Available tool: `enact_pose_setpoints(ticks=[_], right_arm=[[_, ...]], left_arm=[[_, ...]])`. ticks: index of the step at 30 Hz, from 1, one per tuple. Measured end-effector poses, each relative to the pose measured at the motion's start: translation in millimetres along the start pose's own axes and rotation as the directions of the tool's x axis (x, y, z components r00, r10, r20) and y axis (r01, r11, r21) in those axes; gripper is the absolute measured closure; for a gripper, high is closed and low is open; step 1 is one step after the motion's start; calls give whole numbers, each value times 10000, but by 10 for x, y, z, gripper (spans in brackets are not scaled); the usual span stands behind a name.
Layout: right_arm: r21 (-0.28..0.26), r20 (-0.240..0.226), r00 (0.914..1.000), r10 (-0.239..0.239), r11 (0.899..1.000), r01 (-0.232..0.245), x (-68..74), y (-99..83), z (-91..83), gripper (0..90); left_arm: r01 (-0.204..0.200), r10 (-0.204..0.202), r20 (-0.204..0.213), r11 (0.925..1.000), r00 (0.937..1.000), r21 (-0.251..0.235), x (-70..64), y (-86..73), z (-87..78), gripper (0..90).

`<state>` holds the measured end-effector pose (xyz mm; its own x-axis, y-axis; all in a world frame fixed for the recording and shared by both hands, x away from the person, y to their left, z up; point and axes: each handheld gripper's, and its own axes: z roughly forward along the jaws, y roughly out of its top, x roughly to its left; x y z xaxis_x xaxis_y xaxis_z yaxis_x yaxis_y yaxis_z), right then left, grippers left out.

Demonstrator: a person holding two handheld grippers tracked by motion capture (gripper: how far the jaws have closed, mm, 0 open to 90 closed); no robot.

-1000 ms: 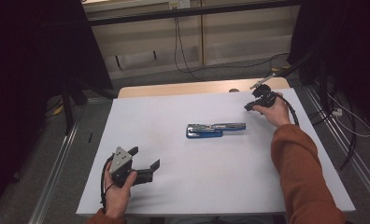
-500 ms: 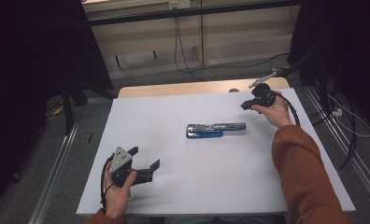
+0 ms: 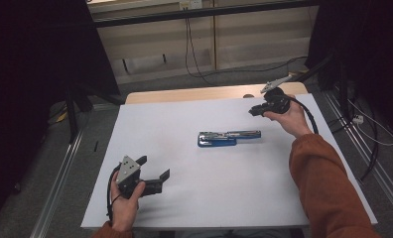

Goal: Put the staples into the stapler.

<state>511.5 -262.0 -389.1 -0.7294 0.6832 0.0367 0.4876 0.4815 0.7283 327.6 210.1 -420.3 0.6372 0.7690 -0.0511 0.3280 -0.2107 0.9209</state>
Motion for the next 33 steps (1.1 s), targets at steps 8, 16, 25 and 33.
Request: enact_pose_setpoints(ticks=[8,16,25,33], right_arm=[[-153,-393,9978,-531,9985,526,150,65,2,790],[-347,-841,9916,-987,9948,961,305,143,64,791],[-526,-1254,9846,-1214,9919,1156,456,207,186,790],[-628,-1629,9743,-1555,9871,1470,581,251,285,791]], left_arm=[[63,-62,23,10000,10000,-77,0,0,0,40],[58,-58,36,10000,10000,-76,0,3,-4,40],[35,-35,37,10000,10000,-47,4,4,-6,40],[-16,16,19,10000,10000,-52,1,9,-9,40]])
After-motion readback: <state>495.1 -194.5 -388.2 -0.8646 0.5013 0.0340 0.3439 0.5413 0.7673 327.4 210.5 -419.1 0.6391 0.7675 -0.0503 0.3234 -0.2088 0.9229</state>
